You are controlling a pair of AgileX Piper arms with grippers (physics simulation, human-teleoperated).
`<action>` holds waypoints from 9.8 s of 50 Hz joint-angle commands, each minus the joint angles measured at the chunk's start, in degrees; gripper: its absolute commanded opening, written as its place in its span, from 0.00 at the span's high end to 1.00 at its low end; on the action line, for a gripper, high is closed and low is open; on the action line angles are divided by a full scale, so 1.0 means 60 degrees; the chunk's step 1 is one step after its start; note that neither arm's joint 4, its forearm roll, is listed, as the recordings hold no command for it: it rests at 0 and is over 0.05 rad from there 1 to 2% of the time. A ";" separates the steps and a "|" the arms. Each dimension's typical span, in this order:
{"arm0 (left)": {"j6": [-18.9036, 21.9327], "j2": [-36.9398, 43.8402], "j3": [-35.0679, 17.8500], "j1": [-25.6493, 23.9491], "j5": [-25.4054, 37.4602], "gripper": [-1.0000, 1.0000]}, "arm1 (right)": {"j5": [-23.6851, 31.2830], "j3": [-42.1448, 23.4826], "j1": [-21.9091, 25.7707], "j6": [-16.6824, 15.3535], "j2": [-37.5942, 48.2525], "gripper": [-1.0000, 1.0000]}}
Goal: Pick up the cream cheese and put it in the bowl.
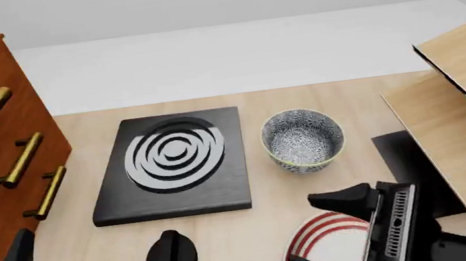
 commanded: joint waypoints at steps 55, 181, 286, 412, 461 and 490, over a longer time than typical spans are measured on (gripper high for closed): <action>0.0000 0.0000 0.0000 0.0000 0.0000 0.00 | -0.2804 -0.2661 0.4107 0.1228 0.7396 0.00; 0.0000 0.0000 0.0000 0.0000 0.0000 0.00 | -0.4260 -0.2583 0.3874 0.1909 0.9323 1.00; 0.0000 0.0000 0.0000 0.0000 0.0000 0.00 | 0.4515 -0.3175 -0.2533 -0.0007 0.0134 1.00; 0.0000 0.0000 0.0000 0.0000 0.0000 0.00 | 0.3102 -0.5274 -0.6273 0.0882 0.6223 1.00; 0.0000 0.0000 0.0000 0.0000 0.0000 0.00 | 0.2009 -0.4894 -0.6137 0.1170 0.7256 1.00; 0.0000 0.0000 0.0000 0.0000 0.0000 0.00 | 0.2227 -0.5018 -0.6049 0.1228 0.7105 0.00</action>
